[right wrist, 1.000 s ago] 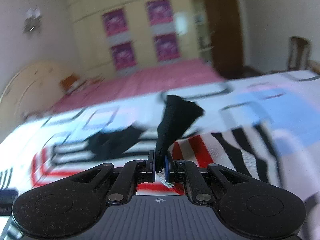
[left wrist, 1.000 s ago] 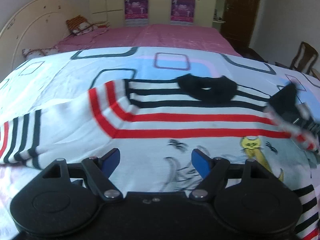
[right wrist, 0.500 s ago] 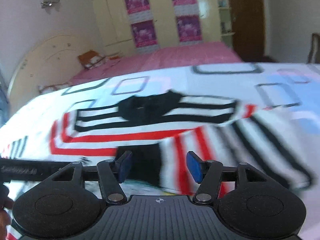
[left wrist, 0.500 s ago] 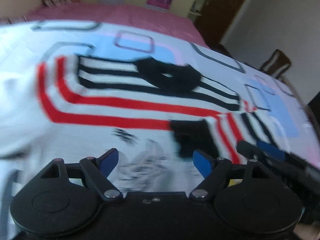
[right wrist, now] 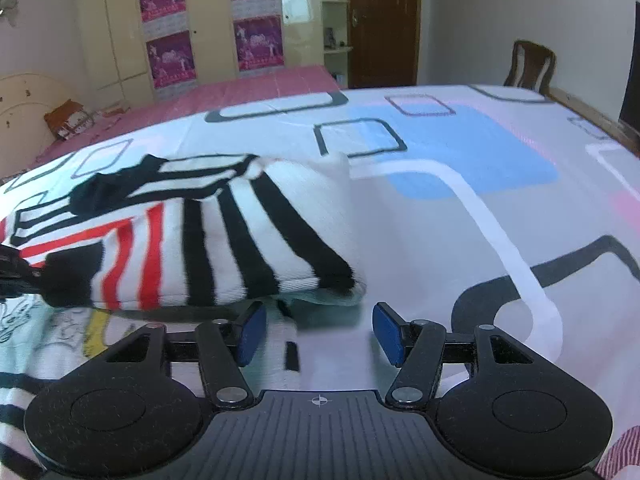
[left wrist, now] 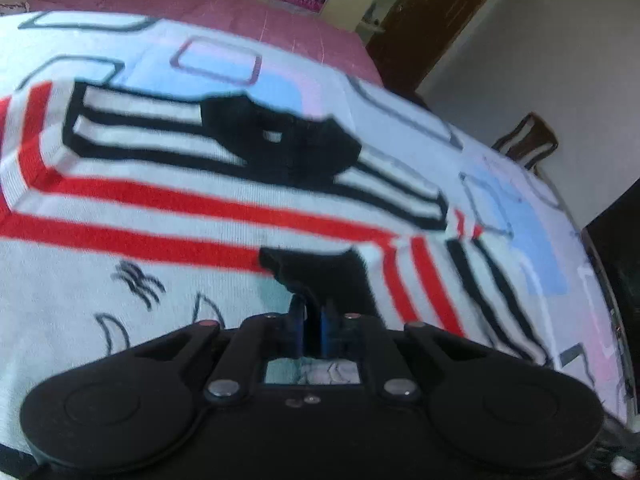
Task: Fold small clothes
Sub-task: 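Carry the sleeve across the sweater body with the right tool and release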
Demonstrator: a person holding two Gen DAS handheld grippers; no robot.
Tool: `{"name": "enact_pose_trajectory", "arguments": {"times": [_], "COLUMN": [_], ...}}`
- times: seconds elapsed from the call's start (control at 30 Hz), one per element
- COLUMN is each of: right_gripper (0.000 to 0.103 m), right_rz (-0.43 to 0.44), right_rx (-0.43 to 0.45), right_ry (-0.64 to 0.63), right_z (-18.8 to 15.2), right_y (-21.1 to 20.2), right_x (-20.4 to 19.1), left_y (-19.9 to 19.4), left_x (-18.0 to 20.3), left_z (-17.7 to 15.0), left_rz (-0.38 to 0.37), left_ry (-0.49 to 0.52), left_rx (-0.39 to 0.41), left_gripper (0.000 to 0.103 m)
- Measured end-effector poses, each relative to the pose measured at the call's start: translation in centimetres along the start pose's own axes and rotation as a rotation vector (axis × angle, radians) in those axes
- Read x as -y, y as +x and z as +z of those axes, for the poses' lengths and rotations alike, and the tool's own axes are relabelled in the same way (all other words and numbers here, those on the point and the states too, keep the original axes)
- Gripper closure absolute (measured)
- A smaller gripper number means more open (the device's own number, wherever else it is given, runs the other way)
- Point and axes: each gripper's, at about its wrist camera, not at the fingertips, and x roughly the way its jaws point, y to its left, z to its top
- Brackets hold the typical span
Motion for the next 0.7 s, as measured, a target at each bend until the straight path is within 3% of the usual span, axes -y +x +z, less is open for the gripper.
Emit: {"name": "enact_pose_trajectory", "arguments": {"times": [0.17, 0.2, 0.23, 0.3, 0.33, 0.37, 0.5, 0.7], "right_gripper": [0.047, 0.055, 0.072, 0.076, 0.076, 0.085, 0.088, 0.088], "right_rz": [0.044, 0.051, 0.063, 0.071, 0.066, 0.065, 0.059, 0.058], "right_rx": [-0.018, -0.019, -0.026, -0.033, -0.031, -0.029, -0.005, -0.036], "right_ry": [0.043, 0.047, 0.043, 0.042, 0.032, 0.026, -0.003, -0.041], "right_z": [0.6, 0.7, 0.9, 1.0, 1.0, 1.0, 0.9, 0.3], "right_y": [1.4, 1.6, 1.8, 2.2, 2.3, 2.4, 1.6, 1.6], "right_x": [0.1, 0.0, -0.1, -0.4, -0.8, -0.9, -1.4, -1.2], "left_y": [-4.7, -5.6, -6.5, -7.3, -7.4, -7.2, -5.5, -3.6], "left_x": [-0.4, -0.8, -1.5, -2.9, -4.0, -5.0, -7.8, -8.2], "left_z": [2.8, 3.4, 3.9, 4.3, 4.2, 4.0, 2.1, 0.1], "left_rz": [-0.037, -0.029, -0.013, 0.031, 0.07, 0.1, 0.187, 0.235], "left_ry": [0.009, 0.008, 0.003, 0.003, 0.003, -0.009, -0.039, -0.006], "left_rx": [0.148, 0.175, 0.201, 0.221, 0.223, 0.215, 0.157, 0.114], "left_gripper": [0.096, 0.096, 0.096, 0.096, 0.096, 0.096, 0.099, 0.099]}}
